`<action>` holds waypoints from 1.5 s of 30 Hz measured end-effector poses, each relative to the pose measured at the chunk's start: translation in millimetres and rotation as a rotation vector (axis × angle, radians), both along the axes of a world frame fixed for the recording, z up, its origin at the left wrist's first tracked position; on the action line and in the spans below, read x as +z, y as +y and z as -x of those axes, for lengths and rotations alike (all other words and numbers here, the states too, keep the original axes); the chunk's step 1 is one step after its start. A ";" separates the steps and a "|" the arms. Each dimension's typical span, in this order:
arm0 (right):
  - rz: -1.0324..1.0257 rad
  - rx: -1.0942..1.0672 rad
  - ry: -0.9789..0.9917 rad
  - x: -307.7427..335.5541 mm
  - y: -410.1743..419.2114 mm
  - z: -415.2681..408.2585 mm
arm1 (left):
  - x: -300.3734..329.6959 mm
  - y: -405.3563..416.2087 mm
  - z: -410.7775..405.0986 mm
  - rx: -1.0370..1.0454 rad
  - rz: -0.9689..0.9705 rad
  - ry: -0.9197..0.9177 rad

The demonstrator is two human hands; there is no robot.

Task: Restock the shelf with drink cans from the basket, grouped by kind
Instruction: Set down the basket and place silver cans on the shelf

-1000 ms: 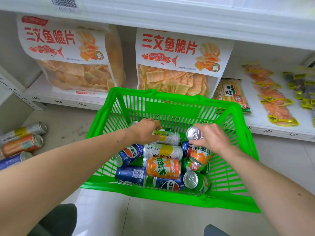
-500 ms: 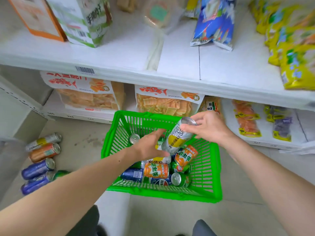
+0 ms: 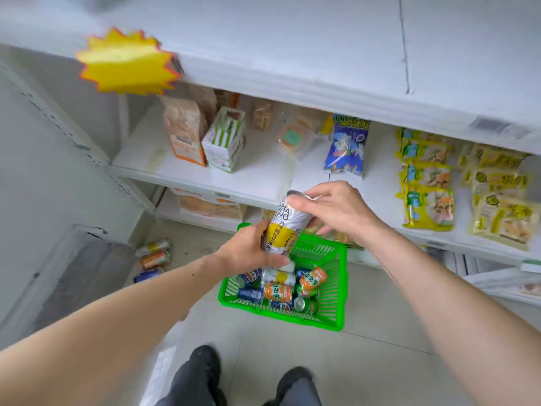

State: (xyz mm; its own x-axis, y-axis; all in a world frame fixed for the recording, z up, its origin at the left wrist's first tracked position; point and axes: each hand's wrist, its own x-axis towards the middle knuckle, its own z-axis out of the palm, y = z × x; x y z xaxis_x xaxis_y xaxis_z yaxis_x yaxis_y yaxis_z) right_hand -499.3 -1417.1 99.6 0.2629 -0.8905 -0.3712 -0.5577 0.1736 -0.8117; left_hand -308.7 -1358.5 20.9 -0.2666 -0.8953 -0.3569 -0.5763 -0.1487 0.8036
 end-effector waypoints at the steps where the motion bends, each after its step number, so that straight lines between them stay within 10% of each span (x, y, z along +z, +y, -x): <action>1: -0.004 0.001 -0.025 20.4 2.3 -4.5 | 22.0 0.4 -5.5 0.005 0.005 0.002; 22: 0.383 -0.084 -0.026 271.5 -58.8 -102.0 | 286.4 -85.6 -91.9 -0.007 0.322 -0.087; 45: 0.611 -0.291 0.093 221.3 -363.5 -154.1 | 245.1 -303.5 -103.4 0.107 0.353 -0.575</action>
State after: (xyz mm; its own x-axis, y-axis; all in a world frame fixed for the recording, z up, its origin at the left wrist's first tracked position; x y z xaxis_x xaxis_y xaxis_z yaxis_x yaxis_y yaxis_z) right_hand -345.2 -1780.6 320.9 -0.0272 -0.9771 0.2109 -0.6295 -0.1472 -0.7629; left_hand -205.3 -1661.9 266.0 -0.0257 -0.9950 -0.0968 -0.9231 -0.0136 0.3844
